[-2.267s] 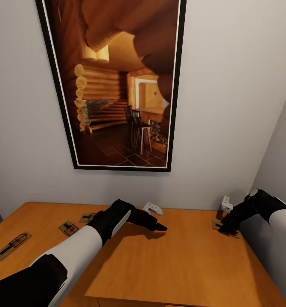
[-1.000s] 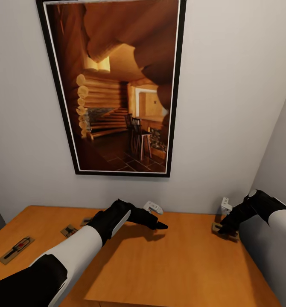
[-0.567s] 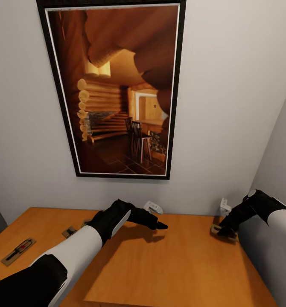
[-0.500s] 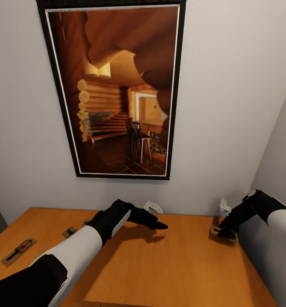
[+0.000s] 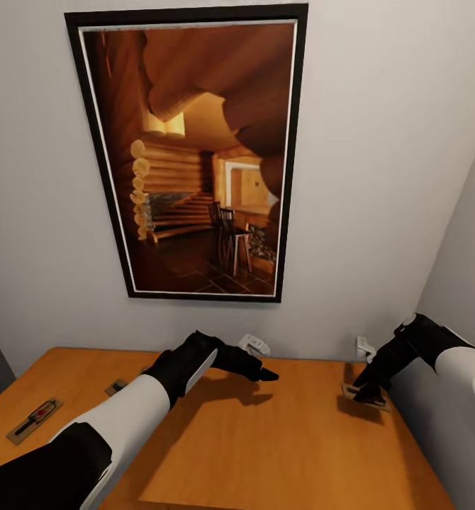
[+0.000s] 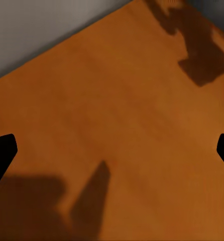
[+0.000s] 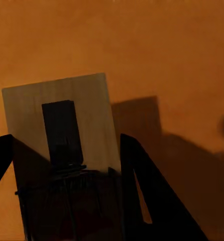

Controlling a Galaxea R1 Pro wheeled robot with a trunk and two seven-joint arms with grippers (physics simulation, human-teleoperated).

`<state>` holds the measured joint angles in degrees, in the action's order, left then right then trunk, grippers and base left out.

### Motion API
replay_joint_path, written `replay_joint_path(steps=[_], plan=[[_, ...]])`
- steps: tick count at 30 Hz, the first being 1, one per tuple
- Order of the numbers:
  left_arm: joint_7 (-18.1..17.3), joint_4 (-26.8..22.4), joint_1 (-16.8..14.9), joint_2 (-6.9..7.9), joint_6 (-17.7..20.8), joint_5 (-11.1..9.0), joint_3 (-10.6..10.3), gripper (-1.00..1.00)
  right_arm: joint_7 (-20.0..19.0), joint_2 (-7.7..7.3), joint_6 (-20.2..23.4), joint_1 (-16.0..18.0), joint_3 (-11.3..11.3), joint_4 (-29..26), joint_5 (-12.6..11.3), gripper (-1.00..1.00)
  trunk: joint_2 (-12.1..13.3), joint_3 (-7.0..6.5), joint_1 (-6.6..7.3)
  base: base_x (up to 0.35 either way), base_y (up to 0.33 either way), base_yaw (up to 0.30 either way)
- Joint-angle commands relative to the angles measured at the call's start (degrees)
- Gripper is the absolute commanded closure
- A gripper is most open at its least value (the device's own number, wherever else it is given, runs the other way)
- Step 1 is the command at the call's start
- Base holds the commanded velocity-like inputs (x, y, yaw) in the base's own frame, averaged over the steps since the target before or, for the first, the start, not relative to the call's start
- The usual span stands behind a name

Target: Take the four mousetraps from the cabinet in the bathroom and place them on the bathroom floor. Make sure all four end up on the same floor surface, and ensure that at least two of them are either under or directly next to the same bathroom sink.

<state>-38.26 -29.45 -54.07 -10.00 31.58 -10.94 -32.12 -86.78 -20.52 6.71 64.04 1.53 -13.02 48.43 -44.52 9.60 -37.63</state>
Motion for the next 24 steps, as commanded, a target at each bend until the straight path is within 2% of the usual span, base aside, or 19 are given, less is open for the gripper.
replay_joint_path(steps=[1,4,8,11,15,24], plan=[[0.1,0.0,-0.1,0.0,0.5,-0.6,-0.1,-1.0,-0.7,0.21,0.9,0.0,0.1,-0.1,-0.1,1.0,0.3,-0.09,0.21,0.0,0.0,0.0],[0.1,0.0,-0.1,0.0,0.5,-0.6,-0.1,-1.0,-1.1,1.05,0.8,0.0,0.0,0.1,-1.0,1.0,1.5,-0.63,0.87,0.0,0.0,0.0],[0.1,0.0,-0.1,0.0,0.5,-0.6,-0.2,-1.0,-1.4,2.63,0.9,0.0,0.0,0.4,-4.4,1.0,3.2,-1.35,1.75,0.0,0.0,0.0],[0.1,0.0,-0.1,0.0,0.5,-0.6,-0.2,-1.0,-1.4,3.13,1.1,0.0,0.0,0.4,-6.4,1.0,4.4,-1.89,2.41,0.0,0.0,0.0],[0.0,0.0,-0.1,0.0,0.5,-0.6,-0.1,-1.0,-1.5,3.63,1.2,0.0,0.1,0.5,-7.3,1.0,6.0,-2.6,3.29,0.0,0.0,0.0],[0.1,0.0,-0.1,0.0,0.5,-0.6,-0.2,-1.0,-1.5,4.11,1.3,0.0,0.1,0.5,-7.6,1.0,6.0,-2.6,3.29,0.0,0.0,0.0]])
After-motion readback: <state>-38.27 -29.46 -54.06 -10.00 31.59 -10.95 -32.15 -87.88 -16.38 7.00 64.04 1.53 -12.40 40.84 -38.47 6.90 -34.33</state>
